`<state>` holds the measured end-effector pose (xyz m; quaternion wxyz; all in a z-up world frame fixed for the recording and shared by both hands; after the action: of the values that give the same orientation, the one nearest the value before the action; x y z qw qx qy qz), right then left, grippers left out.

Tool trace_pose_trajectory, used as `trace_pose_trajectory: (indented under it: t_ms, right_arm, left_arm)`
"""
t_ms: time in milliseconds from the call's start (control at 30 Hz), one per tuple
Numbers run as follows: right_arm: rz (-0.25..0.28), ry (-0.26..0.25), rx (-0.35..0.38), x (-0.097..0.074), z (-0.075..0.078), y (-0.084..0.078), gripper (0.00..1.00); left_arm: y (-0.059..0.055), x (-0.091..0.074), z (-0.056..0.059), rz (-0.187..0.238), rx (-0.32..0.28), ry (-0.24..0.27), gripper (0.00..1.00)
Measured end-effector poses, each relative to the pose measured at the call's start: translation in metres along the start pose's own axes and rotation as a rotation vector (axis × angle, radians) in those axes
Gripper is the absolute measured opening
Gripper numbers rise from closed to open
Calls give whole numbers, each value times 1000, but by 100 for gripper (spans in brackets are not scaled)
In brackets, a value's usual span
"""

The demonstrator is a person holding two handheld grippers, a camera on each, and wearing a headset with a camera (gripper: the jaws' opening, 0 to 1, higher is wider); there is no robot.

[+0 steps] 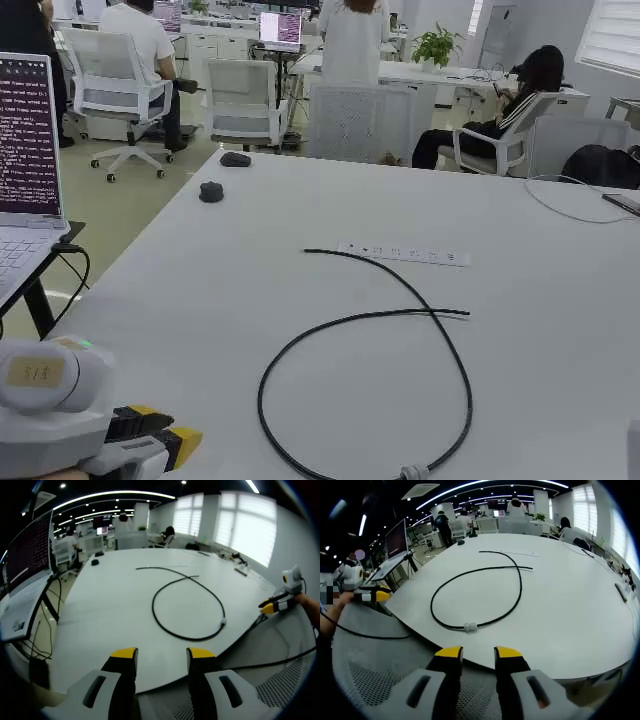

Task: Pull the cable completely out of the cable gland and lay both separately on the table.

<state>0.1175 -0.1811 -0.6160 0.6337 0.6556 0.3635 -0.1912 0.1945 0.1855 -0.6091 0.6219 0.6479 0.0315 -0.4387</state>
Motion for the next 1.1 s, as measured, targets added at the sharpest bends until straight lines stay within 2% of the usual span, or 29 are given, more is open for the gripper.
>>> trace_pose_trajectory:
  t_ms: [1100]
  right_arm:
    - [0, -1, 3, 0, 0, 0, 25]
  left_arm:
    - [0, 0, 0, -1, -1, -1, 41]
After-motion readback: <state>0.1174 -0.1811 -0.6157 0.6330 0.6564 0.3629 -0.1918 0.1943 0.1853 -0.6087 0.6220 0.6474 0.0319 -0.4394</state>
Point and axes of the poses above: the centre of the closed fingertips' face, and the gripper's own axes: x roughly forward along the fingers, z roughly to its right, y roughly out of its top, the point moved 6 cm from there along -x, roughly backward along the fingers, and after that the axes turned 4 degrees about -y, right-handed, at the moved point
